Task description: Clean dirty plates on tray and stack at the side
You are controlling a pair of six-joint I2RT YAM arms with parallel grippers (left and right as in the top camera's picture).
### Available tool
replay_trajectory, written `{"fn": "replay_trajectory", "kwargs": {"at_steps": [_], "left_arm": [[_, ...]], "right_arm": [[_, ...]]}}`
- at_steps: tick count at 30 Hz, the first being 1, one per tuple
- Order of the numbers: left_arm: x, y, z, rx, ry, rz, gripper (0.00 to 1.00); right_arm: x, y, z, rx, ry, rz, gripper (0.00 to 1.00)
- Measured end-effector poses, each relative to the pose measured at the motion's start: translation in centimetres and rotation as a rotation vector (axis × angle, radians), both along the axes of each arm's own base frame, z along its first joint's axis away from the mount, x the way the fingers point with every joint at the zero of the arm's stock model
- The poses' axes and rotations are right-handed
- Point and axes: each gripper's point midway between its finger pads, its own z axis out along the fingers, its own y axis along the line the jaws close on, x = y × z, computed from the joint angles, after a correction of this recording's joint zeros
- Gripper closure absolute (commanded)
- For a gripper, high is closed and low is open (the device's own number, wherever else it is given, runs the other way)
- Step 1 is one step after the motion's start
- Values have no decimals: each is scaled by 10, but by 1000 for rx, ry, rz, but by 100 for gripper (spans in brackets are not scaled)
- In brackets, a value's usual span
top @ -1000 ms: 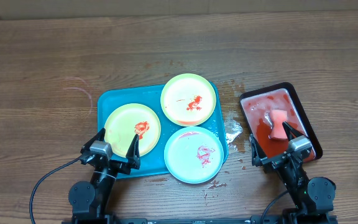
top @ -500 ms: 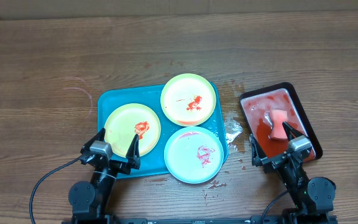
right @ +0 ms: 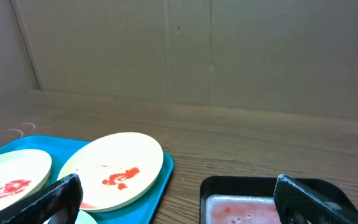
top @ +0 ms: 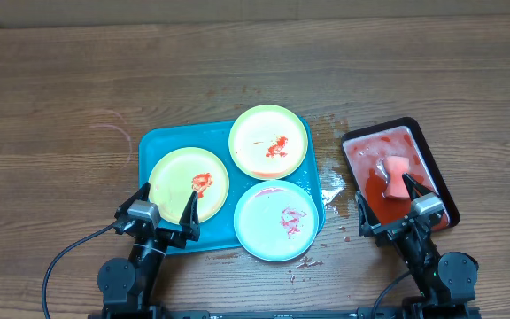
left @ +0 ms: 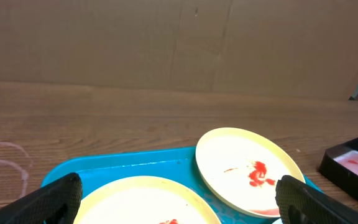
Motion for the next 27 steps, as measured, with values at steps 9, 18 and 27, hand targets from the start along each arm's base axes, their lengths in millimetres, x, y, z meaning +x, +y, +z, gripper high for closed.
{"fn": "replay_trajectory", "kwargs": {"at_steps": [9,18,27], "left_arm": [[0,0,0,0,0,0,1],[0,0,0,0,0,0,0],[0,0,0,0,0,0,0]], "right_arm": [[0,0,0,0,0,0,0],[0,0,0,1,0,0,0],[-6,8,35,107,-107,62,0]]}}
